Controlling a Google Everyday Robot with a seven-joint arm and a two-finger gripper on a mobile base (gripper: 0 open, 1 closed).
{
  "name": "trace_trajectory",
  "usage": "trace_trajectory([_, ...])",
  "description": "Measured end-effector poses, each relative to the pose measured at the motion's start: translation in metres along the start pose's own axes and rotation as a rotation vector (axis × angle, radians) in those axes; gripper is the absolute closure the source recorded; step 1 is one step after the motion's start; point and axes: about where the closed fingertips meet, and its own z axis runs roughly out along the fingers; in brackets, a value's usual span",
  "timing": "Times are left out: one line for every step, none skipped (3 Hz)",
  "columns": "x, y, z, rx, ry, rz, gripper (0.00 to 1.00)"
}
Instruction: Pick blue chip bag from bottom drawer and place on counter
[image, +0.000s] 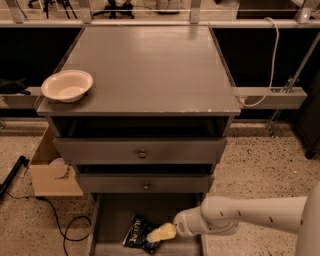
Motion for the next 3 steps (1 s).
trace_trajectory([0.003,0.0,0.014,-0.005,-0.006,-0.004,0.0])
trace_trajectory([0.008,-0.004,0.043,-0.028,-0.012,-0.007,0.0])
trace_trajectory([0.008,-0.008,0.059,-0.037,-0.019,-0.004,0.0])
